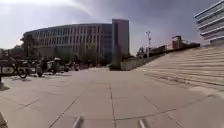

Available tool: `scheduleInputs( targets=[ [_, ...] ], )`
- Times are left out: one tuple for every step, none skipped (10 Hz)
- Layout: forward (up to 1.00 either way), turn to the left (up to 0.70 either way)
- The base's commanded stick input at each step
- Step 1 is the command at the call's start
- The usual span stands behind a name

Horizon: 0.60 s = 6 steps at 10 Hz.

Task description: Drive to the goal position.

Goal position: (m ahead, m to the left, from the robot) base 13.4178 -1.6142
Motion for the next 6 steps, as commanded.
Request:
scheduleInputs(
  targets=[
    [0.99,0.00],
    [0.99,0.00],
    [0.99,0.00],
    [0.99,0.00],
    [0.99,0.00],
    [0.99,0.00]
  ],
)
